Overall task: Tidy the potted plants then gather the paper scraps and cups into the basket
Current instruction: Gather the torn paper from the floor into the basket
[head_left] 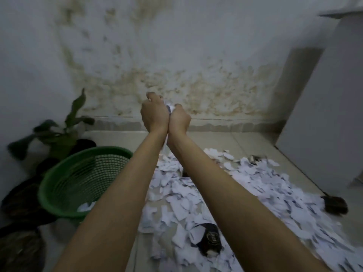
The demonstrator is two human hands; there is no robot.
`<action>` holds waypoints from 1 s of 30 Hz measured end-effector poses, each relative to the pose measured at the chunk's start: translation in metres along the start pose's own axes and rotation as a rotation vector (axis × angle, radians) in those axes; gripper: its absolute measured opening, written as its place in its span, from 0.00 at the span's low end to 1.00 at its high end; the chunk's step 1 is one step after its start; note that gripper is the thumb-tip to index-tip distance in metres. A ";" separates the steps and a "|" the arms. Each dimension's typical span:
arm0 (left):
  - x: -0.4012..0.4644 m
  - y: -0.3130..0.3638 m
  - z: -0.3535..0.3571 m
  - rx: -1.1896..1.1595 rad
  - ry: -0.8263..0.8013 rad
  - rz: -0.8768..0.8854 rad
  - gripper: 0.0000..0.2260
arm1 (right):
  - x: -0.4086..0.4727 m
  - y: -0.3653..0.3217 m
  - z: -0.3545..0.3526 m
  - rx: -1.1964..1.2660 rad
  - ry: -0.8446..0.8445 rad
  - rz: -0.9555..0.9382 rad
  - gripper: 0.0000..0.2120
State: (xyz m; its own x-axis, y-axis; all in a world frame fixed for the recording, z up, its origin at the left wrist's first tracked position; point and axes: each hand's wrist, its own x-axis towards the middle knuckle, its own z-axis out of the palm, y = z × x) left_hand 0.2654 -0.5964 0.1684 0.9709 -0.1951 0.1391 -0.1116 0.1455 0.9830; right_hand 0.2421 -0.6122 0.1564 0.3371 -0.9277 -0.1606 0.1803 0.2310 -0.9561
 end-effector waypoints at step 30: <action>0.072 -0.145 -0.166 1.023 -0.461 -0.432 0.25 | -0.009 0.137 0.083 -0.868 -0.868 0.068 0.24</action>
State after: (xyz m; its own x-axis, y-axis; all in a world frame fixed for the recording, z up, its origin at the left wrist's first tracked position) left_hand 0.3871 -0.4701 0.0164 0.8260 -0.3968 -0.4003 -0.1151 -0.8139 0.5694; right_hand 0.3401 -0.5477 0.0473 0.8848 -0.3417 -0.3167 -0.4239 -0.3083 -0.8516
